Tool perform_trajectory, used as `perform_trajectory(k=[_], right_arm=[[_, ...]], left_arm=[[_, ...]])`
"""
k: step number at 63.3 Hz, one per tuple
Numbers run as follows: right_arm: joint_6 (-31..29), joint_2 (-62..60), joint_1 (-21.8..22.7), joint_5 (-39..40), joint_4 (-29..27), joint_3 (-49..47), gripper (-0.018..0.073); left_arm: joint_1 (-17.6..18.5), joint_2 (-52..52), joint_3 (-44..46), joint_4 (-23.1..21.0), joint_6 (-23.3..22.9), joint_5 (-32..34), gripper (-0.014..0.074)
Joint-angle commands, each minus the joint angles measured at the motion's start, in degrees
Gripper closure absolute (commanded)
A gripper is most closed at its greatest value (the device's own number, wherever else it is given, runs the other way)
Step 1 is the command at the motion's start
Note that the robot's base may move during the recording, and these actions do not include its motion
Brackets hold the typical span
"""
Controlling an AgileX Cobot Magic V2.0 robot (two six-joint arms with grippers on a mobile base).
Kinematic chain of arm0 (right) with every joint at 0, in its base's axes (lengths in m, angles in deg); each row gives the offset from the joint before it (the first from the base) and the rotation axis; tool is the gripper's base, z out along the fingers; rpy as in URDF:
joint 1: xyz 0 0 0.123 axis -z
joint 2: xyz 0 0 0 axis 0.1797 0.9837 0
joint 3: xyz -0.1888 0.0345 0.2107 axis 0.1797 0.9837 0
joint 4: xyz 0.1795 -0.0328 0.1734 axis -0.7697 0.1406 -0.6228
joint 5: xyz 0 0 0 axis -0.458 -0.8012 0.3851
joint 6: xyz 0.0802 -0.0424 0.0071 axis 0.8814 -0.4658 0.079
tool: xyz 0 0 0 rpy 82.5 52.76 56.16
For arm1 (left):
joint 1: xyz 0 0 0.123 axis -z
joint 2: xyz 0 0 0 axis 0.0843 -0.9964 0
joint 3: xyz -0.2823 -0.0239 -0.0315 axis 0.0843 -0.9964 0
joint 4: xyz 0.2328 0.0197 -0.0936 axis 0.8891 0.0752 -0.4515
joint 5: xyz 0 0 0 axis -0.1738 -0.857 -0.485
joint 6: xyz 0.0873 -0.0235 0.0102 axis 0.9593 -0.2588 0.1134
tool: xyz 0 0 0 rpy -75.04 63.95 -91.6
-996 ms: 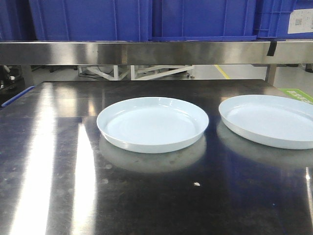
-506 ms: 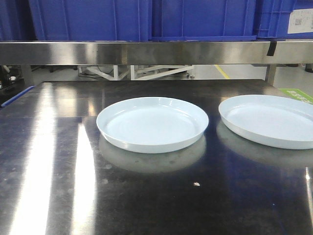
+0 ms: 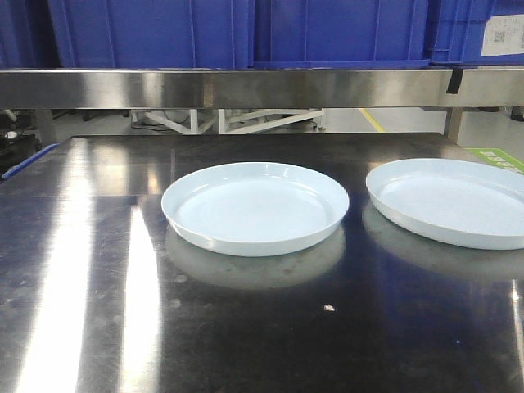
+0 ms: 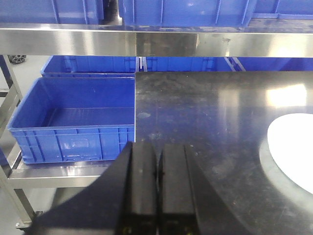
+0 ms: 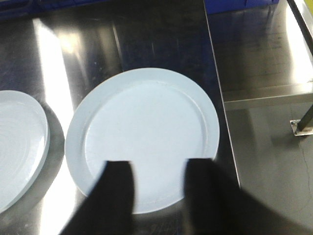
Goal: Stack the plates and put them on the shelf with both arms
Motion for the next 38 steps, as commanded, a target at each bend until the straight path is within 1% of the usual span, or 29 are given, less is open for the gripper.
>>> perform_trajectory(k=[1,5,11,23,27,32,33,38], right_arm=[[-0.37,-0.14,0.2,2.23,0.17,-1.9,0.0525],[-0.37,-0.14,0.2,1.85,0.17,-1.9,0.0482],[-0.37,-0.14,0.2,1.61,0.17,-1.9,0.0512],[-0.37,-0.14,0.2,0.35,0.17,-1.9,0.0511],[-0.37,-0.14,0.2,0.34,0.17,-1.9,0.0496],[-0.37,-0.14,0.2,0.34,0.17,-1.9,0.0407],[-0.37,-0.14,0.2,0.34,0.17,-1.9,0.0352],[-0.37,-0.14,0.2,1.06,0.17,-1.9,0.0184]], left_arm=[[0.3,-0.28,1.59,-0.06,0.0,5.05,0.0498],[0.3,-0.28,1.59,-0.06,0.0,5.05,0.0498],[0.3,-0.28,1.59,-0.06,0.0,5.05,0.0498],[0.3,-0.28,1.59,-0.06,0.0,5.05,0.0498],[0.3,-0.28,1.59,-0.06,0.0,5.05,0.0498],[0.3,-0.28,1.59,-0.06,0.0,5.05,0.0498],[0.3,-0.28,1.59,-0.06,0.0,5.05,0.0498],[0.3,-0.28,1.59,-0.06,0.0,5.05,0.0498]])
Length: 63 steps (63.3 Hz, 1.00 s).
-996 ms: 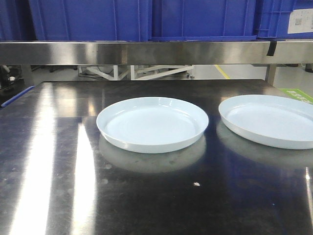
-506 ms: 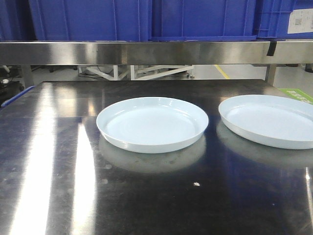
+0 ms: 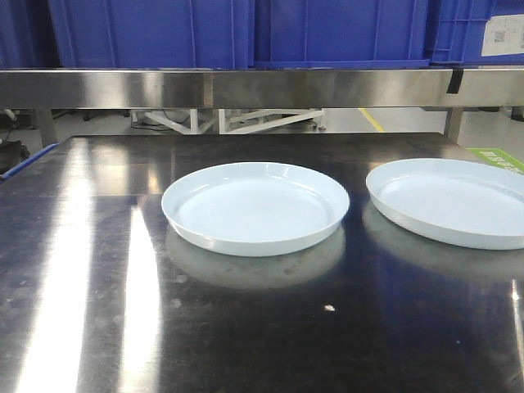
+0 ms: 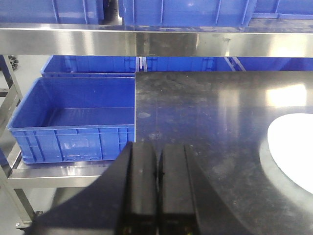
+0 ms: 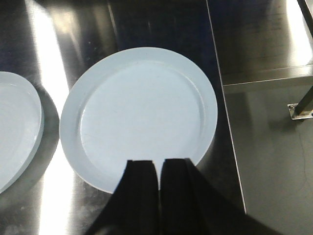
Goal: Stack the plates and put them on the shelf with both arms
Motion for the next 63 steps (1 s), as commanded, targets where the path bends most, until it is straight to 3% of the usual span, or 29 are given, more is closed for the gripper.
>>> perform_trajectory(k=[1,5,17,37,63], right_arm=[[-0.37,-0.24,0.2,4.21,0.17,-1.9,0.0147],[-0.37,-0.17,0.29,5.19,0.44,-1.9,0.0093],[-0.37,4.84,1.12,6.65,1.58,-3.94,0.0094],[-0.37,20.04,8.73,5.99,1.58,-14.14,0.0094],[-0.37,33.37,8.89,6.56,1.58,-18.58,0.0094]], left_arm=[[0.3,-0.28,1.59,-0.06,0.0,5.05,0.0498],[0.3,-0.28,1.59,-0.06,0.0,5.05,0.0498],[0.3,-0.28,1.59,-0.06,0.0,5.05,0.0498],[0.3,-0.28,1.59,-0.06,0.0,5.05,0.0498],[0.3,-0.28,1.59,-0.06,0.0,5.05,0.0498]])
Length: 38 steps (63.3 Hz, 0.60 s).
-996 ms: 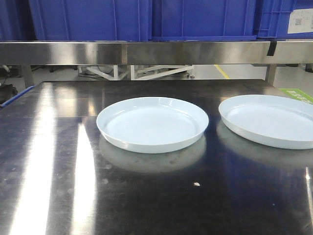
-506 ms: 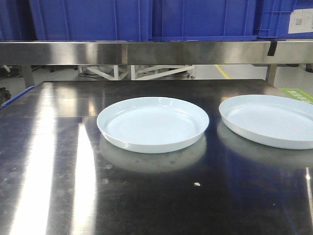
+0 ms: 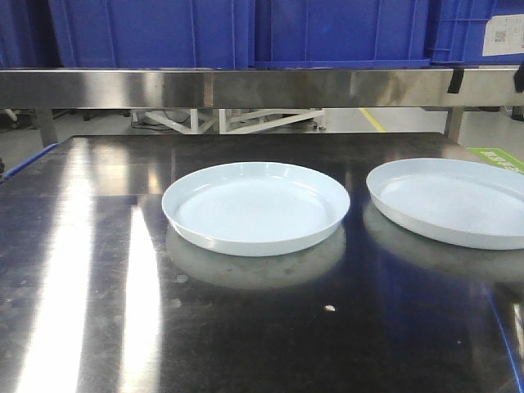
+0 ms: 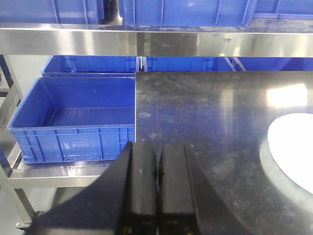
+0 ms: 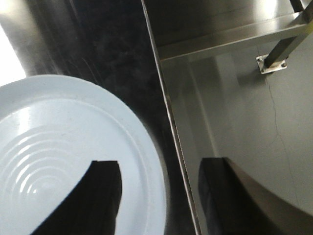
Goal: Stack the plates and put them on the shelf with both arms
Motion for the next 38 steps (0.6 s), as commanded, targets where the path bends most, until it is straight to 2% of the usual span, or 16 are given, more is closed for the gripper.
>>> perform_trajectory(k=[1,30,35,38], right_arm=[[-0.37,-0.17,0.28,3.78,0.61,-2.11,0.0094],[-0.37,4.34,0.28,3.96,0.61,-2.11,0.0102],[-0.37,4.64,0.28,3.91,0.61,-2.11,0.0175],[-0.37,4.65,0.28,3.91,0.61,-2.11,0.0263]], left_arm=[[0.3,-0.28,1.59,-0.06,0.0,5.05,0.0498],[0.3,-0.28,1.59,-0.06,0.0,5.05,0.0498],[0.3,-0.28,1.59,-0.06,0.0,5.05,0.0498],[0.3,-0.28,1.59,-0.06,0.0,5.05,0.0498]])
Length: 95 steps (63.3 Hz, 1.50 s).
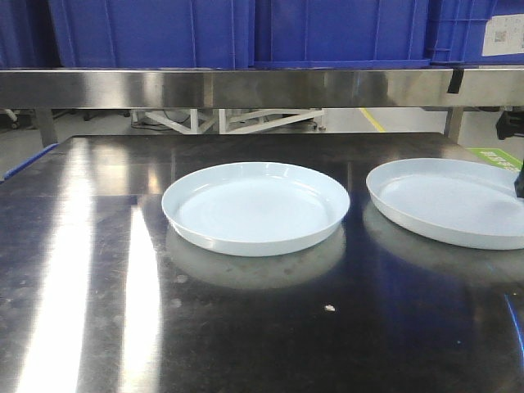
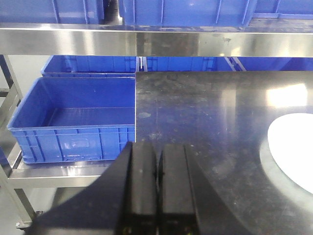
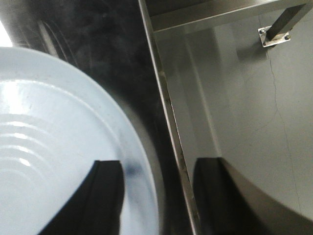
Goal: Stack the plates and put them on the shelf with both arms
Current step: 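Grip the rim of the other white plate with the right gripper, then lift the plate and lower it onto the centered plate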
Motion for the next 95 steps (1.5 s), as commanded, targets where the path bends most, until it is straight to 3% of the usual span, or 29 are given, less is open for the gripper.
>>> perform_trajectory(k=[1,8,12,50,67,81,95], right_arm=[[-0.37,-2.0,0.28,2.91,0.61,-1.86,0.0293],[-0.37,-2.12,0.28,3.06,0.72,-1.86,0.0526],[-0.37,-2.2,0.28,2.69,0.79,-2.28,0.0488],[-0.37,-14.9,-0.87,-2.83,0.23,-11.65,0.0508],[-0.37,-16.36,-9.27,-4.78,-0.78,-12.12,0.0508],[-0.37,-15.45,-20.05,-1.35,-0.78,-12.12,0.0508],[-0.37,-11.46,-27.23,1.79,-0.78,-12.12,0.0508]], left_arm=[[0.3,-0.28,1.59,-0.06,0.0,5.05,0.0498],[0.3,-0.28,1.59,-0.06,0.0,5.05,0.0498],[0.3,-0.28,1.59,-0.06,0.0,5.05,0.0498],[0.3,-0.28,1.59,-0.06,0.0,5.05,0.0498],[0.3,-0.28,1.59,-0.06,0.0,5.05,0.0498],[0.3,-0.28,1.59,-0.06,0.0,5.05,0.0498],[0.3,-0.28,1.59,-0.06,0.0,5.05,0.0498]])
